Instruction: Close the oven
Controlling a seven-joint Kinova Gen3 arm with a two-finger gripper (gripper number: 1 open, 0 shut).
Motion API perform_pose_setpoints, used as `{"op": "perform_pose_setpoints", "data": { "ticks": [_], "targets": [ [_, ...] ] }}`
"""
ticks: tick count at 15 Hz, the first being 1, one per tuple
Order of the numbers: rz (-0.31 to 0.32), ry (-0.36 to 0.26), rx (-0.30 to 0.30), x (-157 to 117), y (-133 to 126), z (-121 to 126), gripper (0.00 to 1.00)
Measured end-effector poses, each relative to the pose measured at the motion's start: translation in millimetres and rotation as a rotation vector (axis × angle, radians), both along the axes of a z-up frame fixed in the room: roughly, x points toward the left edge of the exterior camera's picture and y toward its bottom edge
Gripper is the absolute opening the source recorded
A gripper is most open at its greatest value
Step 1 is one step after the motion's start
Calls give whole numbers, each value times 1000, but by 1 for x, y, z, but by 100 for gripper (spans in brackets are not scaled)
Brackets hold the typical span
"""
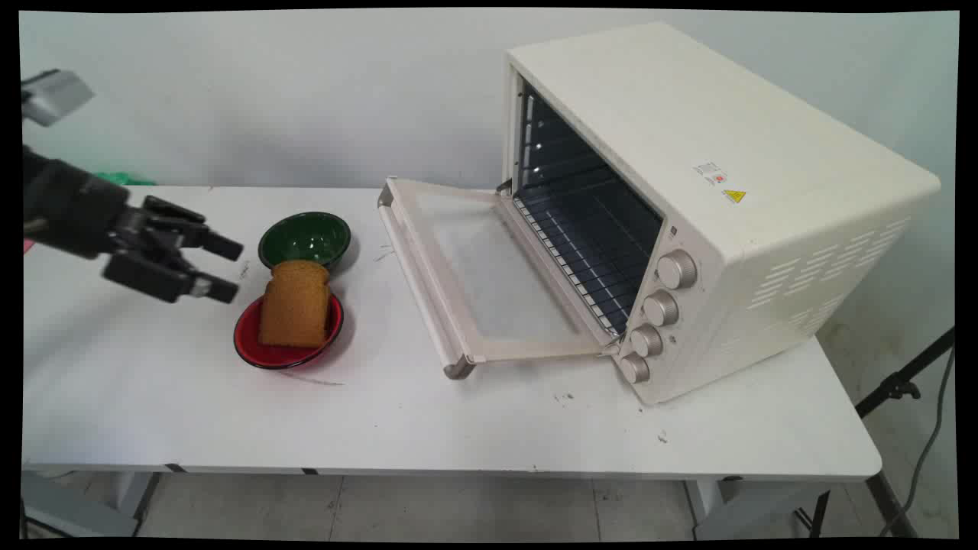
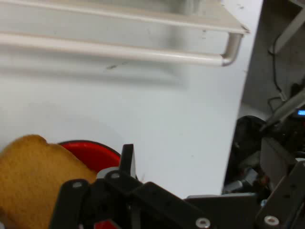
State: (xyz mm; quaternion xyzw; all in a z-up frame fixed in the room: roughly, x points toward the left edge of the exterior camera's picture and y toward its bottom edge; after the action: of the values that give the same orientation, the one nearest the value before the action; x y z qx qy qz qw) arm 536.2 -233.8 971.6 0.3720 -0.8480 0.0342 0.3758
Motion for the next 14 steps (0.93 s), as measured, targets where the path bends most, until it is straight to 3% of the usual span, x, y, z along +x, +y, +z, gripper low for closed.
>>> {"op": "perform_pose_setpoints", "data": {
  "ticks": [12, 13, 14],
  "targets": [
    [-8, -131, -67, -79, -67, -80, 100],
    [-12, -141, -74, -86, -72, -88, 0],
    [-16, -149, -80, -93, -77, -95, 0]
  ]
}}
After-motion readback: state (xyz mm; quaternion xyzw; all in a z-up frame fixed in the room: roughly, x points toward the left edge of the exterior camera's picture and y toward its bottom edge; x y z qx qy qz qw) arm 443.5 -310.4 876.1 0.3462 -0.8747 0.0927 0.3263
